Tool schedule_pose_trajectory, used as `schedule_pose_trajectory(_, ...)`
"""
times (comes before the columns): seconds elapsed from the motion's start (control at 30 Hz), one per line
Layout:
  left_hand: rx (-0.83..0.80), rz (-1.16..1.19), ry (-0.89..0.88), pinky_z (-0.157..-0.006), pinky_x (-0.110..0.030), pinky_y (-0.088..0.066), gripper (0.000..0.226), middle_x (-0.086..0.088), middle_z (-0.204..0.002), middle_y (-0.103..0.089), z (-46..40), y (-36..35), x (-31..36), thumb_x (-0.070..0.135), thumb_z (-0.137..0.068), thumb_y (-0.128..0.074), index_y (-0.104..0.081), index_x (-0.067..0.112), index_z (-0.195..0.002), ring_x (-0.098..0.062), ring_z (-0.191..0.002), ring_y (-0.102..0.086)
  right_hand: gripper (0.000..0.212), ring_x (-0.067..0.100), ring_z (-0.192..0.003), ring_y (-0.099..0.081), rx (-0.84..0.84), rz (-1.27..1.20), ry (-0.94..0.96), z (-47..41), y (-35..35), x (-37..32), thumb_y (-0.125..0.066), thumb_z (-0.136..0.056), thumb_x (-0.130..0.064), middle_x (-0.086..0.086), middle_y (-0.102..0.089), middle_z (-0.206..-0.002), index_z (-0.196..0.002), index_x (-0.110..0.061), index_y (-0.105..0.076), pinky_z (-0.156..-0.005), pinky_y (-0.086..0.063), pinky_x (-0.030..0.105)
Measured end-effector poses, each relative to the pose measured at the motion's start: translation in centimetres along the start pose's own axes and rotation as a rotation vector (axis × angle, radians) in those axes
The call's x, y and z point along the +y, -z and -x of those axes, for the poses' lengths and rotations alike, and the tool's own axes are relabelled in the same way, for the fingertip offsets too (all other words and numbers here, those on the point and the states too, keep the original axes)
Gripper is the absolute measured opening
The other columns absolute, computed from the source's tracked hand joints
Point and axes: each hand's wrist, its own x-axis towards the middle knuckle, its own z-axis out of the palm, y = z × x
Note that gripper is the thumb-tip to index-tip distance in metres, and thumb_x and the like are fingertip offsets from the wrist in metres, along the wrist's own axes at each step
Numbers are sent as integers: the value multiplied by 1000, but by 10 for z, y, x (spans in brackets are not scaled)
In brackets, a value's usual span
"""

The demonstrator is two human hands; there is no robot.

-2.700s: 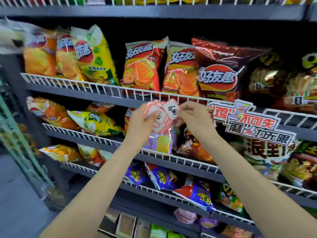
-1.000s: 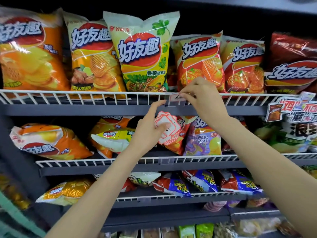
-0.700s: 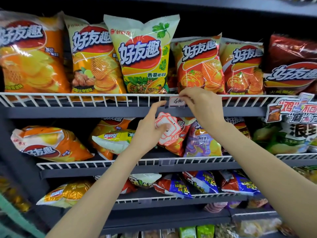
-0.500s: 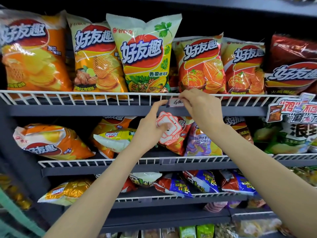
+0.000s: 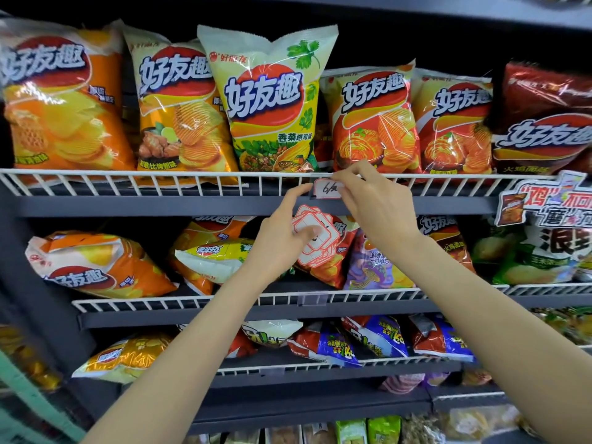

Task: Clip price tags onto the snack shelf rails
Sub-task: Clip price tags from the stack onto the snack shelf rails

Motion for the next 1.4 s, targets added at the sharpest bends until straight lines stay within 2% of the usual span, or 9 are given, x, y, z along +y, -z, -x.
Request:
schedule_pose_trajectory(0.07,0,-5,3,-60,-11,-40,63,-1,-136,-51,0,0,0,18,-91,-59,-26,38,-142,-12,-107,-54,23,19,-44,-51,-42,24,9,1,1,0,-73,-76,-5,4,-63,-90,-97,-13,-68,-37,-26,18)
schedule_pose_trajectory(0.2,6,-20,3,-80,-15,-34,66,2,-147,-41,-2,0,2,20,-91,-59,-24,38,-144,-17,-127,-45,26,20,-51,-55,-77,-12,-30,2,3,-3,-74,-74,-5,6,-62,-93,-98,-13,-67,-38,-27,18)
schedule_pose_trajectory(0.43,-3,-70,1,-88,-17,-35,65,-2,-149,-37,-5,3,6,25,-91,-59,-24,35,-146,-18,-133,-39,24,20,-71,-63,-75,-50,-58,7,6,-10,-73,-76,-5,7,-61,-99,-99,-9,-69,-36,-36,20)
schedule_pose_trajectory(0.67,4,-66,33,-107,-35,-32,65,-2,-150,-37,-8,3,7,27,-91,-59,-26,33,-146,-23,-138,-32,47,19,-69,-63,-100,38,-69,21,4,-17,-81,-69,-14,8,-61,-111,-113,-10,-65,-37,-24,16)
schedule_pose_trajectory(0.77,52,-35,41,-99,-33,-39,59,-3,-140,-48,-6,2,5,27,-88,-62,-35,29,-140,-22,-129,-43,44,21,-75,-63,-125,-112,-150,26,7,-19,-71,-80,-12,7,-57,-120,-123,-12,-60,-38,-37,22)
schedule_pose_trajectory(0.9,132,72,48,-68,-13,-47,24,-2,-108,-66,-2,1,-5,22,-88,-63,-56,16,-111,-12,-92,-61,27,15,-81,-58,-196,-431,-394,24,19,-13,-50,-95,-17,-1,-56,-116,-120,-18,-61,-65,-48,29)
schedule_pose_trajectory(1.03,101,128,77,-76,-26,-53,20,-3,-105,-68,8,-14,-18,20,-89,-62,-60,12,-107,-14,-93,-64,17,6,-71,-55,-451,-710,-499,36,21,-17,-55,-92,-27,-9,-62,-81,-98,-16,-67,-67,-40,20)
schedule_pose_trajectory(1.23,40,207,151,-81,-38,-55,17,-3,-100,-69,22,-35,-39,19,-89,-61,-61,13,-105,-17,-91,-66,24,7,-57,-53,-546,-875,-642,72,-2,-28,-71,-79,-35,1,-64,-67,-76,-12,-65,-54,-41,20)
schedule_pose_trajectory(1.4,18,154,159,-73,-20,-49,21,0,-100,-64,32,-50,-60,20,-90,-60,-58,9,-108,-15,-92,-63,16,6,-55,-56,-565,-1003,-768,97,-17,-40,-72,-80,-28,-1,-62,-62,-70,-17,-63,-48,-42,17)
